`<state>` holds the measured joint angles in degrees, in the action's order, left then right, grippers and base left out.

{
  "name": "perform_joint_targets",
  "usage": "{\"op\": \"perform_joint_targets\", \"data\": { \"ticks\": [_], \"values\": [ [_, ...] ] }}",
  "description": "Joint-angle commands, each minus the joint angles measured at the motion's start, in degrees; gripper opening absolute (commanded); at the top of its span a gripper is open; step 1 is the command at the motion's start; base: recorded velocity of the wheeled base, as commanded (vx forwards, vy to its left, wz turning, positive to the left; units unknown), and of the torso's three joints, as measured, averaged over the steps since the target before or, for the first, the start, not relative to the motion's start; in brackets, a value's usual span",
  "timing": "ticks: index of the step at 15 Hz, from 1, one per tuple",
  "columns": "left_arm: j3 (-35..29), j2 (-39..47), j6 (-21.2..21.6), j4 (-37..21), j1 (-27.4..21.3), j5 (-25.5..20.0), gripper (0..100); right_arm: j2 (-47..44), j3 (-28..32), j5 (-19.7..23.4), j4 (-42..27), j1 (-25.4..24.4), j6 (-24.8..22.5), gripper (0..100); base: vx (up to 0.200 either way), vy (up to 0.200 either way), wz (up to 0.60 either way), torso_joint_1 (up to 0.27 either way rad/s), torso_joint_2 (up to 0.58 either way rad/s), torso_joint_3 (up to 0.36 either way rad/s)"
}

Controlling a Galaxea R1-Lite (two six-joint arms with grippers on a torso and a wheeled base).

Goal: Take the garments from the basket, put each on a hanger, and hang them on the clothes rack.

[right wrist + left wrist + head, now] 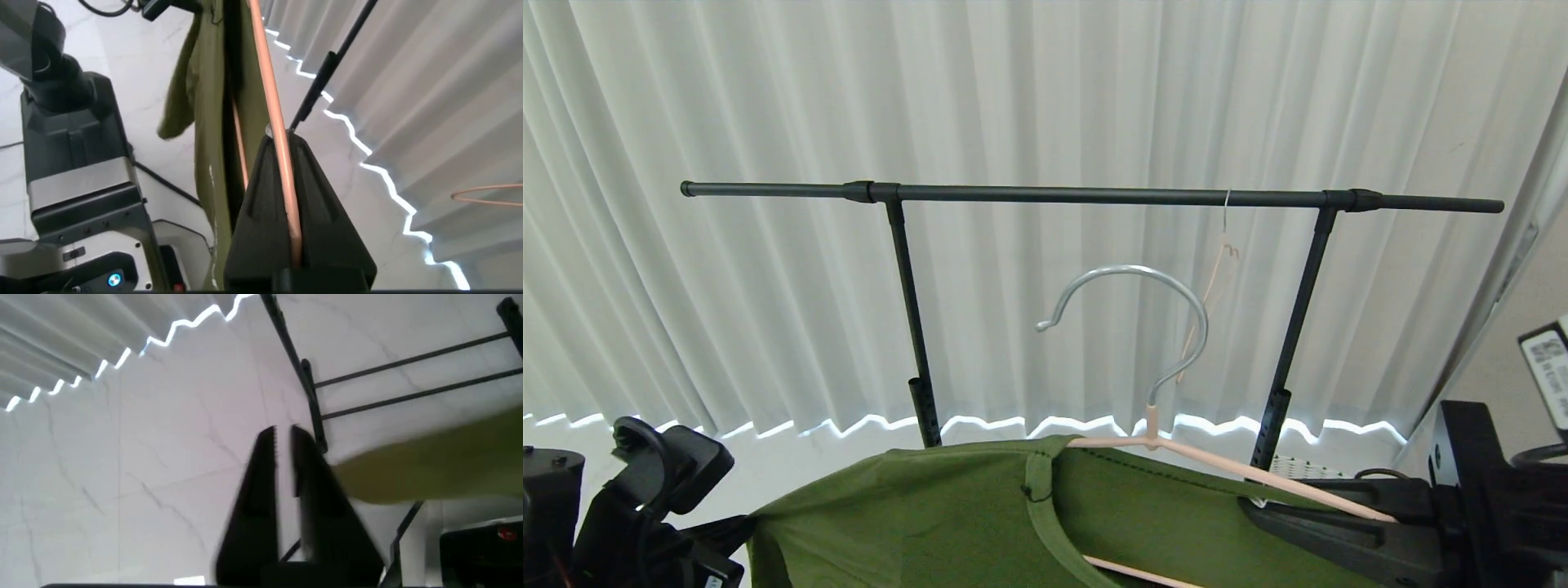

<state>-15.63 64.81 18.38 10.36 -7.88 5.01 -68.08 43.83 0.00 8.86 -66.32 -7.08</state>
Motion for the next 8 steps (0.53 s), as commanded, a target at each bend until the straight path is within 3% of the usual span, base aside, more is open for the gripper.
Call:
{"op": "perform_joint_targets", "data": {
  "ticks": [1,5,8],
  "values": [
    [-0.1,-1.3,-0.2,0.0,-0.7,-0.2,100,0.0,0.0,-0.1,0.0,0.0,0.1,0,0.0,0.0,0.0,0.0,0.0,0.0],
    [-0.1,-6.8,0.1,0.0,-2.9,-2.2,100,-0.7,0.0,-4.0,0.1,2.2,5.5,0,0.0,0.0,0.0,0.0,0.0,0.0],
    [-0.3,-10.5,0.2,0.3,-4.6,-1.9,100,-1.8,0.4,-7.8,0.1,7.1,11.3,0,0.0,0.0,0.0,0.0,0.0,0.0]
  ]
}}
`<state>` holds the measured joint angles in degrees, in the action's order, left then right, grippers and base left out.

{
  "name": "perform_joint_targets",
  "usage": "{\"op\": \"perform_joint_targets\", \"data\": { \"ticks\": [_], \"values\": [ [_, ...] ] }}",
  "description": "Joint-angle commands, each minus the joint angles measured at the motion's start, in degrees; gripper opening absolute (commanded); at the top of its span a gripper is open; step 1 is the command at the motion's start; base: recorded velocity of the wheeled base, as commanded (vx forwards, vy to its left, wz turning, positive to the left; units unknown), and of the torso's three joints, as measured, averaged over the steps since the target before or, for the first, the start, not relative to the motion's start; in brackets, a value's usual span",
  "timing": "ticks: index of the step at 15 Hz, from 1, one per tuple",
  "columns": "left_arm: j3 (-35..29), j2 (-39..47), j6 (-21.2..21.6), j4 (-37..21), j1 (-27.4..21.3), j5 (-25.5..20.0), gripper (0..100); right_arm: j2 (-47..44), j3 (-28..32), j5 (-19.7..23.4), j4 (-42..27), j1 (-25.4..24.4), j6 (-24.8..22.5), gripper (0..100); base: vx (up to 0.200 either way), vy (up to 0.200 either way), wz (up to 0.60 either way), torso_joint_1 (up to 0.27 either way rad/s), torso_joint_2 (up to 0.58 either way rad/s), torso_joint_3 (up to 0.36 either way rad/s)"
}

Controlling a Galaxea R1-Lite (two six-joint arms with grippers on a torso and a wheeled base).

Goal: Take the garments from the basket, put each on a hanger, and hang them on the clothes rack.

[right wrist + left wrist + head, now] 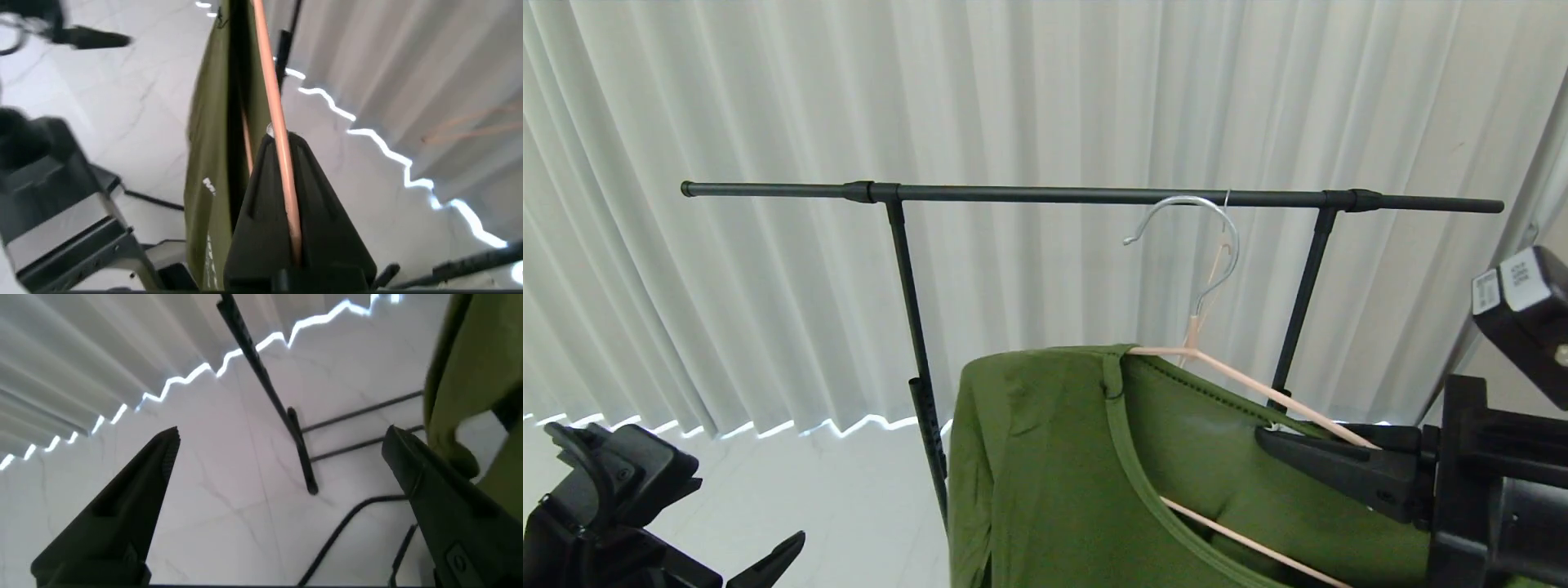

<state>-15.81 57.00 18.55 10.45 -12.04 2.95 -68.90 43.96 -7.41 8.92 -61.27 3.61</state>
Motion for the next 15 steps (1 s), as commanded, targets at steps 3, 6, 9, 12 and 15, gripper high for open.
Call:
{"op": "perform_joint_targets", "data": {
  "ticks": [3,6,9,12,15],
  "values": [
    [-0.2,-3.0,1.5,2.8,-0.4,0.2,100,-4.6,3.7,-1.0,0.3,7.1,4.4,0,0.0,0.0,0.0,0.0,0.0,0.0],
    [-1.4,-2.7,1.7,2.8,-0.4,0.3,100,-11.1,7.3,-4.0,7.2,11.2,7.8,0,0.0,0.0,0.0,0.0,0.0,0.0],
    [-1.4,-3.0,1.7,2.8,-0.4,0.3,100,-15.0,10.4,-4.3,9.2,13.1,8.2,0,0.2,0.0,0.0,-0.001,0.0,0.002],
    [-1.4,-3.0,2.0,2.8,-0.8,0.3,100,-17.2,11.7,-4.4,9.2,13.6,8.2,0,0.2,0.0,0.0,-0.001,0.0,0.004],
    [-1.5,-3.0,3.9,2.8,-0.8,0.2,100,-19.0,11.7,-4.5,9.3,14.7,8.0,0,0.2,0.0,0.0,0.005,0.01,0.001]
  ]
}}
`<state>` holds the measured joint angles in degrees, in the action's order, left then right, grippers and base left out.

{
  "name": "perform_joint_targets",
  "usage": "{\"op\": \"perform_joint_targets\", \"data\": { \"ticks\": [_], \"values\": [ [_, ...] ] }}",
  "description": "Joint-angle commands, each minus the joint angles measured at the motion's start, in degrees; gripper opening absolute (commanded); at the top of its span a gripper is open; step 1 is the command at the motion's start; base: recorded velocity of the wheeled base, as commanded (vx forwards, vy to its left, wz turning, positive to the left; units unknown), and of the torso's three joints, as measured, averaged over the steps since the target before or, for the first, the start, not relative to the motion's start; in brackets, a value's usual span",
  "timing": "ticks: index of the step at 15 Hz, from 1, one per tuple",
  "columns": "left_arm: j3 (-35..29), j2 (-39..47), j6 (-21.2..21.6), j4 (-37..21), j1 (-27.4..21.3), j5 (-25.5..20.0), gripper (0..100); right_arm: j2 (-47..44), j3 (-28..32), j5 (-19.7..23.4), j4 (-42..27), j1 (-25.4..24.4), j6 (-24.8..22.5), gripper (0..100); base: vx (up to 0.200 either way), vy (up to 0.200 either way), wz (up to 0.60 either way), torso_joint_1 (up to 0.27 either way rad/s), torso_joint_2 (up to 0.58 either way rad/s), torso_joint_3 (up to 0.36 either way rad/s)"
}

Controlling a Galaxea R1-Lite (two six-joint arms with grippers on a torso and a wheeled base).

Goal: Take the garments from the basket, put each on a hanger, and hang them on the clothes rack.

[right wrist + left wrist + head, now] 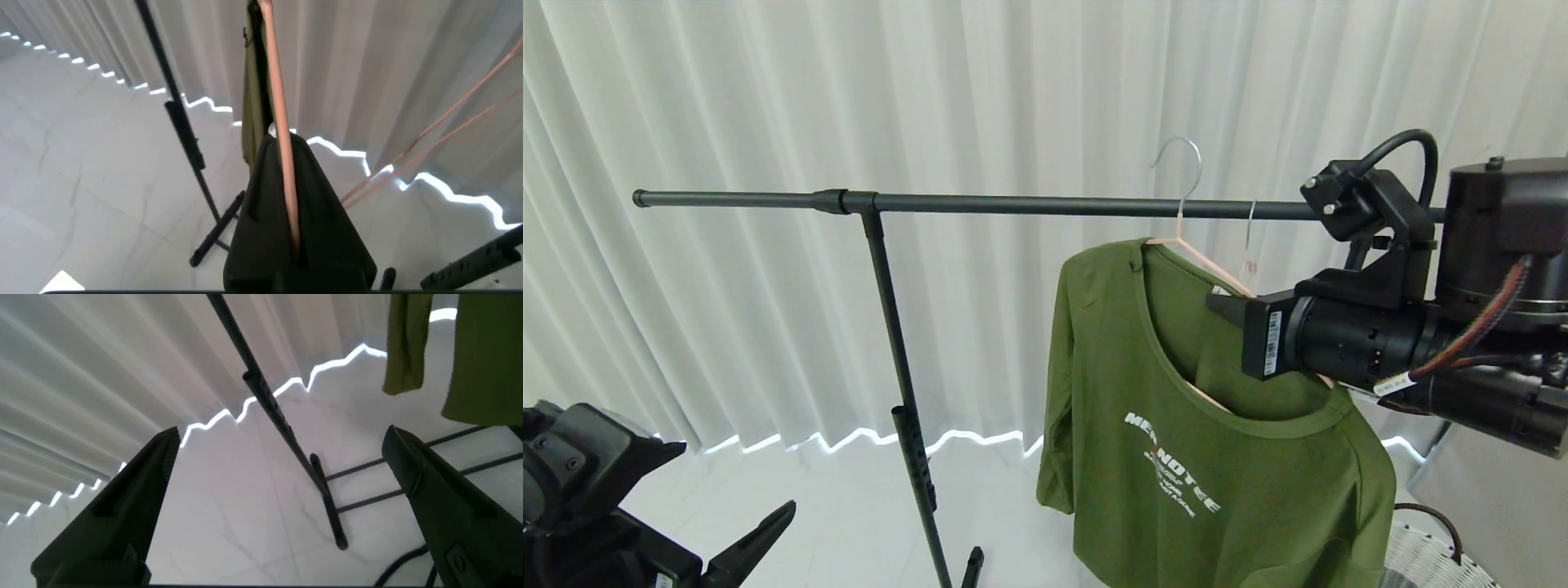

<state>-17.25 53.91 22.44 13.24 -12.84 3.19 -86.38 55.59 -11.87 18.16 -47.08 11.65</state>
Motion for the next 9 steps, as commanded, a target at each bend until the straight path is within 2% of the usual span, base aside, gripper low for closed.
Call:
{"op": "perform_joint_targets", "data": {
  "ticks": [1,6,9],
  "values": [
    [0.0,0.1,0.4,0.0,0.0,0.0,100,-1.9,0.0,0.0,0.0,1.0,-0.2,0,0.2,0.0,0.0,0.007,0.0,0.002],
    [0.1,0.1,0.4,0.0,0.0,-0.1,100,-3.4,0.0,0.0,0.1,3.0,-0.8,0,0.2,0.0,0.0,0.005,0.0,0.002],
    [0.5,-0.3,2.1,0.0,0.0,-0.2,100,-3.9,-0.3,0.0,0.1,3.4,-1.1,0,0.0,0.0,0.0,0.0,0.0,0.0]
  ]
}}
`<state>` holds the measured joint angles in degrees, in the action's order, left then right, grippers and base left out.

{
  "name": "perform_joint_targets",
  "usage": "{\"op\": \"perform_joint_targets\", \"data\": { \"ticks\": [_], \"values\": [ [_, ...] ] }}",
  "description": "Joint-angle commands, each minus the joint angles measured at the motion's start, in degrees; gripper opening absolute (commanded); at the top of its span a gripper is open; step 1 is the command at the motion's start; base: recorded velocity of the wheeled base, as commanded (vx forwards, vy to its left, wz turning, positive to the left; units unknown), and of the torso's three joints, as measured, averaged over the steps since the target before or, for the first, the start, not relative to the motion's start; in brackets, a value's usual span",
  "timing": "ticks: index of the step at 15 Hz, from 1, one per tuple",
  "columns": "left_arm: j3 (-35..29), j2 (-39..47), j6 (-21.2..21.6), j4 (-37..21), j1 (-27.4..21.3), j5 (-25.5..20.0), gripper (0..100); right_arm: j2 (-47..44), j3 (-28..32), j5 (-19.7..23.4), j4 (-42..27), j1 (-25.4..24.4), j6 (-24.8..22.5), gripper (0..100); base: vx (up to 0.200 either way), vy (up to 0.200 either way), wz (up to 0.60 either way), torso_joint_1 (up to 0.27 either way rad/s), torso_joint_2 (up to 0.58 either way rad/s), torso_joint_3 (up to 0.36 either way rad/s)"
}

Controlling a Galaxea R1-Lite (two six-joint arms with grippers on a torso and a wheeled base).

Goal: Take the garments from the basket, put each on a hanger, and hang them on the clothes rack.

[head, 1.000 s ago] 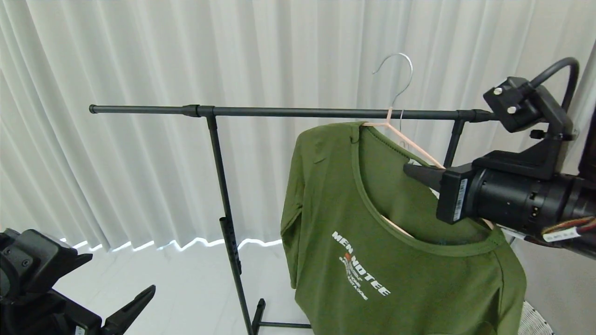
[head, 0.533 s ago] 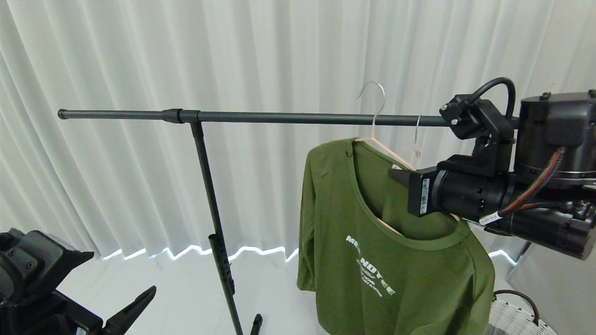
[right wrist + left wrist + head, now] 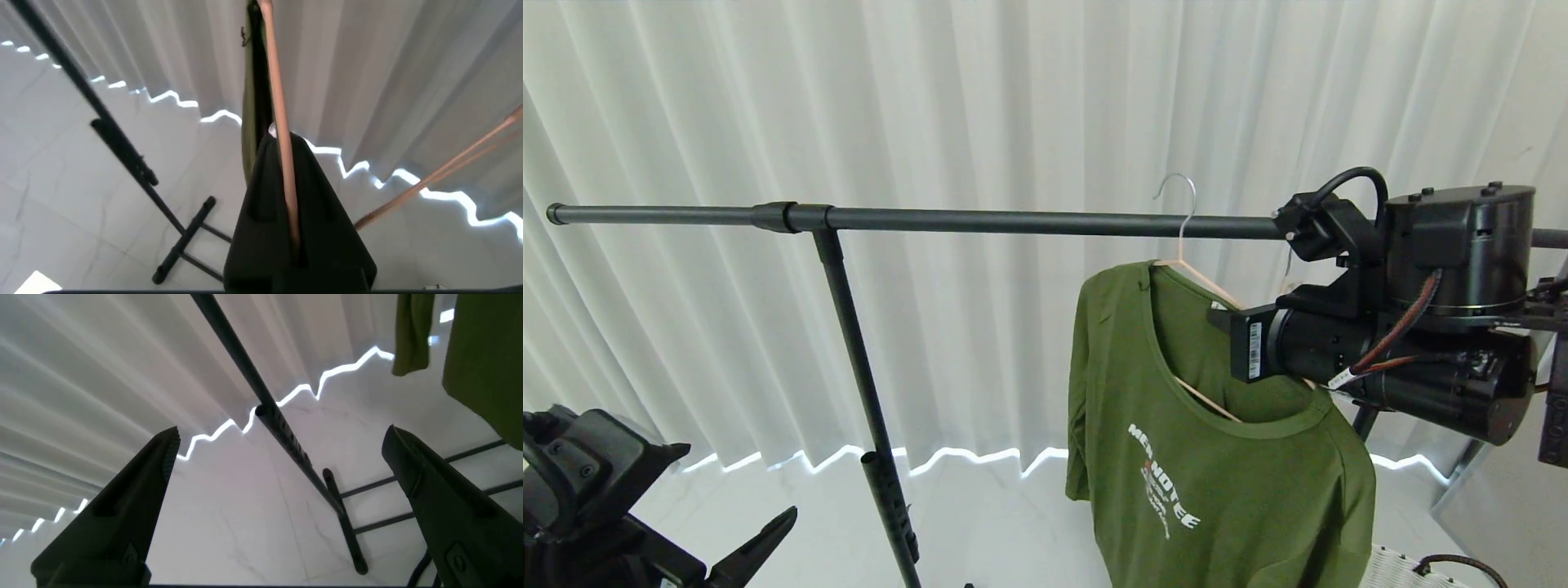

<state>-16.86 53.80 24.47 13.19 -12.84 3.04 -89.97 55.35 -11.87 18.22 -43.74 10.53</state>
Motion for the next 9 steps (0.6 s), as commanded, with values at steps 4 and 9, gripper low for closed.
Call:
{"op": "perform_joint_targets", "data": {
  "ticks": [4,9],
  "values": [
    [0.1,-0.2,0.1,0.1,-1.0,0.0,100,-2.8,0.5,0.0,0.3,0.5,-0.2,0,0.0,0.0,0.0,0.0,0.0,0.0],
    [0.2,-0.8,0.0,0.1,-1.1,-0.1,100,-8.2,3.0,0.0,2.0,3.6,-1.9,0,0.0,0.0,0.0,0.0,0.0,0.0]
  ]
}}
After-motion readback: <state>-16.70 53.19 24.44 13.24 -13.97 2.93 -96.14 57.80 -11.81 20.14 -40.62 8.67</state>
